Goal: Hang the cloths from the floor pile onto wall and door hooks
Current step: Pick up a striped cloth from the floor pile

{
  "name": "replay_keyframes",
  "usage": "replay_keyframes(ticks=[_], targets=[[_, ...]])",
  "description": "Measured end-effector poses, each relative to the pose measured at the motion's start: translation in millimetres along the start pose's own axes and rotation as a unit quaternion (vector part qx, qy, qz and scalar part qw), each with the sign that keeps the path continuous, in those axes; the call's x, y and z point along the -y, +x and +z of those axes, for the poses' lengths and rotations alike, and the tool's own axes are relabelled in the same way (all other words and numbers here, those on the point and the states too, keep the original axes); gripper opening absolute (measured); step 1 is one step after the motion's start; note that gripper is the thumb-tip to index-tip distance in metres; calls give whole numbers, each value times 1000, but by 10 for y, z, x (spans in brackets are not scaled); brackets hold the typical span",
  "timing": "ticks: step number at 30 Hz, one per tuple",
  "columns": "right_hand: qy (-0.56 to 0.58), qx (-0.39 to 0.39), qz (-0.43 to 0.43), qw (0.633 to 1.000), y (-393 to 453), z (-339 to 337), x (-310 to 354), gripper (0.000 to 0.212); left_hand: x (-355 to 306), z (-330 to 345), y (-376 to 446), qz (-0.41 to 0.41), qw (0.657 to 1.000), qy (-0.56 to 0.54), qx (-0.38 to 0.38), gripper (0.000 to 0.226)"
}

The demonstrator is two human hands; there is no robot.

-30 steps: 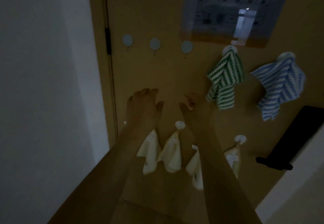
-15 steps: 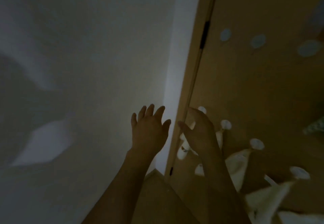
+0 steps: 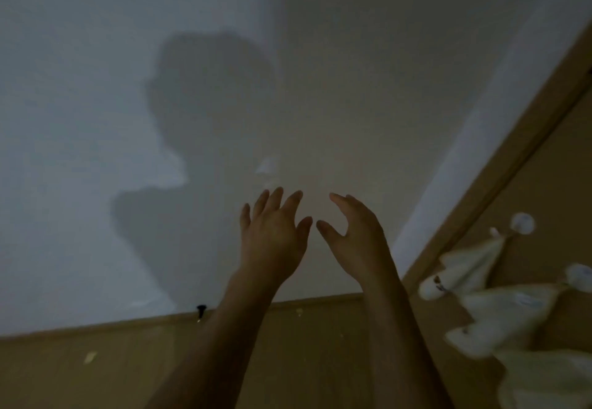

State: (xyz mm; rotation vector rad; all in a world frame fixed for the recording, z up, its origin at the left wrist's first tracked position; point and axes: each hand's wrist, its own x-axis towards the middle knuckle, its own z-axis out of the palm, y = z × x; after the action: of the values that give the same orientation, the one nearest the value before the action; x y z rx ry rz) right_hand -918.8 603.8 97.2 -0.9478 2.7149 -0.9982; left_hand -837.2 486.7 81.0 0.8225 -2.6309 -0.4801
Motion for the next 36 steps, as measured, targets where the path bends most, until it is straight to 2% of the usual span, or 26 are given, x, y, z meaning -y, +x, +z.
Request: replay_keyframes(ticks=[7, 12, 23, 30, 36], targets=[[30, 69, -83, 994, -167, 516, 596, 58, 705, -375, -441, -94, 994, 25, -40, 57], [25, 105, -118, 987, -310, 846, 1120, 59, 1208, -743, -712, -128, 988, 25, -86, 56], [32, 145, -204, 968, -913, 1832, 2701, 60, 2727, -1710, -1524, -199, 968, 54, -139, 57], [38, 197, -268, 942, -1474, 2614, 3678, 58, 3723, -2294, -2245, -268, 947, 68, -160, 56], [23, 258, -330, 908, -1920, 3270, 4461, 59, 4437, -2662, -2880, -364, 911, 91, -170, 57]])
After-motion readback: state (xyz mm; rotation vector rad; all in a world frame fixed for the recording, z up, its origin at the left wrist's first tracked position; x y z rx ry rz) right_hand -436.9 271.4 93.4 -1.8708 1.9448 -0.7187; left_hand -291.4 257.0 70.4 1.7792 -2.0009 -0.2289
